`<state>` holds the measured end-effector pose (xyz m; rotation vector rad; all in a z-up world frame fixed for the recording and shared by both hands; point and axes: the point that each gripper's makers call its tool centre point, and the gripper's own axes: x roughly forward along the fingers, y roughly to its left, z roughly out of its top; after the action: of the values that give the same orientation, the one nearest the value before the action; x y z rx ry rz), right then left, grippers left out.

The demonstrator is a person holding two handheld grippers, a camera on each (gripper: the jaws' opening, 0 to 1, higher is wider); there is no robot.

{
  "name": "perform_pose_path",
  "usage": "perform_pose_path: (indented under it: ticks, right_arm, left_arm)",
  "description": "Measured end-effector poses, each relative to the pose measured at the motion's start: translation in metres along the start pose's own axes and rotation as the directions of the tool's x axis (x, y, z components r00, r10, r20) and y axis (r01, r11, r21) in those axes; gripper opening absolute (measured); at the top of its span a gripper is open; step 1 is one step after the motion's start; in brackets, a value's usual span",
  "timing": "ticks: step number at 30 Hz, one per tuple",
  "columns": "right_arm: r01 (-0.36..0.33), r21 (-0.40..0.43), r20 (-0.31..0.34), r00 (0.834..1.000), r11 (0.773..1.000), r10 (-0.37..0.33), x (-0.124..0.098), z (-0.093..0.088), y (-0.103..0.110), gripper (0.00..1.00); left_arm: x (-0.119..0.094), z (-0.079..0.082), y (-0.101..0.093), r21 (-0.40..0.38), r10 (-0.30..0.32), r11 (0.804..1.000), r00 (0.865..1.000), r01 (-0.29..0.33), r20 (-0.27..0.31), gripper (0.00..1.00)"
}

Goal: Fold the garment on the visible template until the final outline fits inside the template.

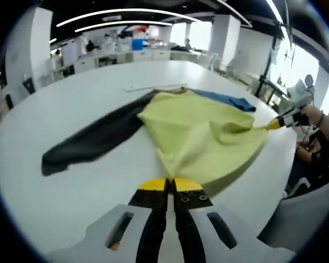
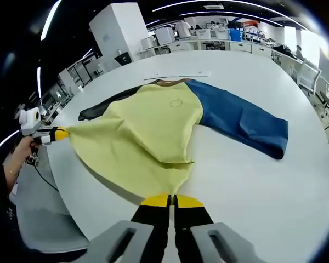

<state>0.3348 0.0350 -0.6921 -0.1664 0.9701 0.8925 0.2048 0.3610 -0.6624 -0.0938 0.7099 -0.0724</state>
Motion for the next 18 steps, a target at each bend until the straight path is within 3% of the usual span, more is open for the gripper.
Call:
perform_pose_path:
  ticks: [18]
  right_arm:
    - [0.043,0.035,-0.007,0.999,0.998,-0.043,-0.016,-0.039,0.011,0.0]
  left_arm:
    - [-0.018,-0.05,-0.018,-0.101,-0.042,0.994,0.992,0.031,-0.115,0.0]
